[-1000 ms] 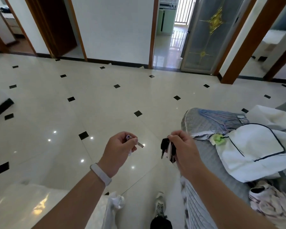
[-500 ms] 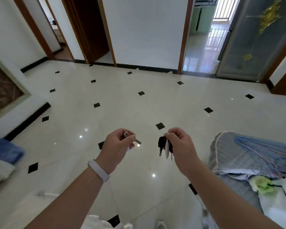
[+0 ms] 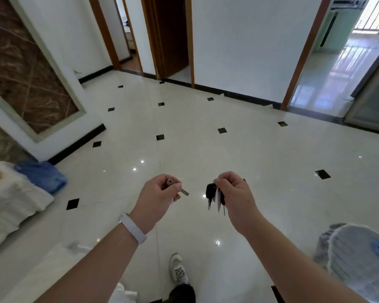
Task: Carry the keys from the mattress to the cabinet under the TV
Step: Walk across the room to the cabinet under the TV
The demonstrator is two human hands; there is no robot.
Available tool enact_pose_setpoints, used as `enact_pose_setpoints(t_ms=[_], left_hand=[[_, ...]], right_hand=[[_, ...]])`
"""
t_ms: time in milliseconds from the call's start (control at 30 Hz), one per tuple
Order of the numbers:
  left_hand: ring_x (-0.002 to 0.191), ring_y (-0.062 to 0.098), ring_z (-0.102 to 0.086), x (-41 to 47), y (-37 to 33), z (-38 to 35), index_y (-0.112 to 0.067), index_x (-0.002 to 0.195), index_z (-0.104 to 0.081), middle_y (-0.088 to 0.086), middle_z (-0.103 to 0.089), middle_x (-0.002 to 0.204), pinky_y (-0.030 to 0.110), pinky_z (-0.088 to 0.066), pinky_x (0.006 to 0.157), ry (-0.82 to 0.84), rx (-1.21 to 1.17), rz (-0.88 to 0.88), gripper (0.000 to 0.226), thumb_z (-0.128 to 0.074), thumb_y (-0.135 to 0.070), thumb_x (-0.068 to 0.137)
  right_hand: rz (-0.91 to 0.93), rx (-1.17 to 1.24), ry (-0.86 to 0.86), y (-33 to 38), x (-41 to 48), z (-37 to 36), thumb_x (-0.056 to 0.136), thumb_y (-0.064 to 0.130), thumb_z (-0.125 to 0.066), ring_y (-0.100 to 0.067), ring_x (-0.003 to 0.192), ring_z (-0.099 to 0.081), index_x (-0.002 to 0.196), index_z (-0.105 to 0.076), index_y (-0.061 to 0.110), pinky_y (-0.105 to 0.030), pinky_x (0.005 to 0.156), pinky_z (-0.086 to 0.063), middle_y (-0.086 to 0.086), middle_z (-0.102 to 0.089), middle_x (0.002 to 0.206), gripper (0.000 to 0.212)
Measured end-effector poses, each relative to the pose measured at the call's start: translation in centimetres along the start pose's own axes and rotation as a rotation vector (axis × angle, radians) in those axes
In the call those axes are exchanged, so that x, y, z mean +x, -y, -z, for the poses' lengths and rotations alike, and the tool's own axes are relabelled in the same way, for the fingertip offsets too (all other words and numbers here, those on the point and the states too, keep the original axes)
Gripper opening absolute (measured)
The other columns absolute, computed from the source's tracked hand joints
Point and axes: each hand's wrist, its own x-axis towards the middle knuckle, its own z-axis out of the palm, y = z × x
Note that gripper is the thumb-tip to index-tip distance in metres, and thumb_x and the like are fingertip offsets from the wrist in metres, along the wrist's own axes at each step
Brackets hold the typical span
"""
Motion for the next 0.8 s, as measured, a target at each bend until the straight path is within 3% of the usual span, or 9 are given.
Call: enact_pose_setpoints(t_ms=[100, 233, 333, 467, 733, 800], left_hand=[[0.058, 0.016, -0.062, 3.9, 0.6, 1.3, -0.003, 0.082, -0.068, 0.01, -0.063, 0.069, 0.045, -0.056, 0.076, -0.026, -0.038, 0.025, 0.006, -0.063, -0.001, 0.085], [0.054, 0.014, -0.062, 10.0, 0.9, 3.9, 0.0, 0.083, -0.068, 0.0, -0.063, 0.057, 0.047, -0.055, 0.073, -0.049, -0.045, 0.039, 0.005, -0.064, -0.002, 0.085], [0.057, 0.015, -0.062, 15.2, 0.4, 7.0, -0.001, 0.085, -0.069, -0.003, -0.064, 0.059, 0.042, -0.056, 0.073, -0.074, -0.066, 0.033, 0.006, -0.064, -0.004, 0.085], [0.059, 0.015, -0.063, 20.7, -0.6, 11.5, -0.003, 0.084, -0.069, 0.0, -0.064, 0.062, 0.024, -0.054, 0.06, -0.102, -0.061, -0.005, 0.007, -0.063, -0.005, 0.086], [0.061, 0.013, -0.064, 26.5, -0.8, 19.4, -0.006, 0.085, -0.069, 0.002, -0.066, 0.065, 0.02, -0.051, 0.059, -0.213, -0.061, 0.006, 0.008, -0.062, -0.008, 0.086], [0.06, 0.011, -0.063, 27.3, -0.3, 21.4, -0.006, 0.085, -0.069, 0.001, -0.066, 0.064, 0.018, -0.05, 0.057, -0.274, -0.055, 0.022, 0.008, -0.062, -0.008, 0.086]], right_hand=[[0.003, -0.049, 0.024, -0.1, 3.8, -1.9, 0.085, 0.006, -0.052, -0.024, 0.055, -0.047, 0.075, -0.055, 0.012, -0.022, 0.048, -0.038, -0.024, -0.055, 0.064, 0.013], [-0.014, -0.097, 0.005, 0.7, 9.9, -5.5, 0.084, 0.011, -0.053, -0.026, 0.06, -0.043, 0.068, -0.056, 0.018, -0.033, 0.05, -0.027, -0.018, -0.056, 0.056, 0.017], [-0.01, -0.129, 0.028, 1.9, 14.4, -9.3, 0.084, 0.011, -0.053, -0.028, 0.063, -0.045, 0.062, -0.057, 0.025, -0.035, 0.054, -0.029, -0.009, -0.056, 0.05, 0.027], [0.02, -0.126, 0.069, 3.9, 19.6, -15.1, 0.085, 0.008, -0.052, -0.027, 0.062, -0.06, 0.071, -0.055, 0.017, -0.037, 0.064, -0.038, -0.023, -0.055, 0.063, 0.017], [0.006, -0.167, 0.184, 4.3, 26.7, -24.3, 0.076, 0.018, -0.055, -0.032, 0.069, -0.052, 0.061, -0.058, 0.026, -0.044, 0.067, -0.033, -0.014, -0.057, 0.054, 0.017], [0.008, -0.19, 0.234, 4.2, 28.2, -26.4, 0.076, 0.019, -0.055, -0.033, 0.069, -0.049, 0.061, -0.058, 0.026, -0.045, 0.067, -0.034, -0.019, -0.057, 0.057, 0.017]])
